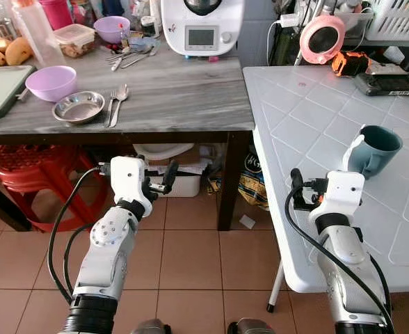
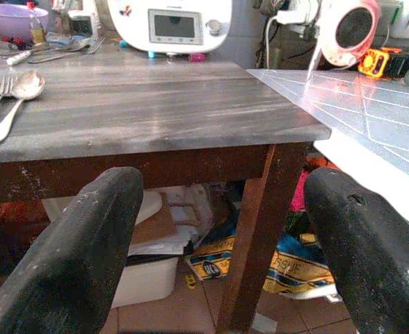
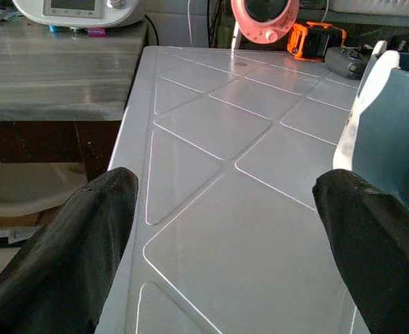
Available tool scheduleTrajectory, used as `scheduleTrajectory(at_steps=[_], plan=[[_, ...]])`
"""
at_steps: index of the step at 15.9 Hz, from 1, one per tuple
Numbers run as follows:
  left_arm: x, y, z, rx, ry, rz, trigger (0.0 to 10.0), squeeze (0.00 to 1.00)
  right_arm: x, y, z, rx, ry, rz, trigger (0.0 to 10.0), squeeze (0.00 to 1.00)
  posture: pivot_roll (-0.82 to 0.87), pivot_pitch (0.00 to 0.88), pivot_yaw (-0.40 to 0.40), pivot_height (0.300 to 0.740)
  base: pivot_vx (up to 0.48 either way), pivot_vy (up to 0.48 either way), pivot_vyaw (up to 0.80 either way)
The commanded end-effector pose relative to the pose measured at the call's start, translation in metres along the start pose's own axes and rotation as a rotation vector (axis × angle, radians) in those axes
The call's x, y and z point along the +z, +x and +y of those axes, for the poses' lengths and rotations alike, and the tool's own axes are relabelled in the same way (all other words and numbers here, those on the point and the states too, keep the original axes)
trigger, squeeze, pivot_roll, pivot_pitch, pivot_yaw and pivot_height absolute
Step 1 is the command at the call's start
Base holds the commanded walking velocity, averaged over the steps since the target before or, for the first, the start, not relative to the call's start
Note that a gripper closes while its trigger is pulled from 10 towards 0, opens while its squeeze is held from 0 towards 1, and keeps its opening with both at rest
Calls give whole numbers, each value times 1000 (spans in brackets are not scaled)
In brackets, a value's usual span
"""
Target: Setting the table
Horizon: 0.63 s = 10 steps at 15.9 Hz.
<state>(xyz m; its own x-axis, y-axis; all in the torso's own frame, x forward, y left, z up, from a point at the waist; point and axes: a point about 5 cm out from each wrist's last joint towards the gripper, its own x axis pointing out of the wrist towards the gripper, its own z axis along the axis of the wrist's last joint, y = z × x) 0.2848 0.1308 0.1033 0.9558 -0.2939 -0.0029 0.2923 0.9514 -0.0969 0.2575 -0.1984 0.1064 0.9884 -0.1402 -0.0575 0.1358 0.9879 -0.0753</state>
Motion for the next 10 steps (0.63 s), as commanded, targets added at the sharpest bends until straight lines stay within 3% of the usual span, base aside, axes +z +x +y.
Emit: scheduleTrajectory(at_steps=[1, 5, 10], plan=[[2, 0, 2, 6, 13, 1, 10000, 0, 4, 0, 0, 7, 1, -10, 10000, 0, -54, 0, 38, 740, 0, 0, 0], [2, 0, 2, 8, 14, 6, 10000, 0, 4, 0, 1, 8, 3, -10, 10000, 0, -51, 0, 40, 740, 0, 0, 0], [2, 0, 3, 10, 21, 10, 10000, 0, 4, 0, 2, 8, 6, -12, 10000, 0, -49, 0, 42, 740, -357, 0, 0]])
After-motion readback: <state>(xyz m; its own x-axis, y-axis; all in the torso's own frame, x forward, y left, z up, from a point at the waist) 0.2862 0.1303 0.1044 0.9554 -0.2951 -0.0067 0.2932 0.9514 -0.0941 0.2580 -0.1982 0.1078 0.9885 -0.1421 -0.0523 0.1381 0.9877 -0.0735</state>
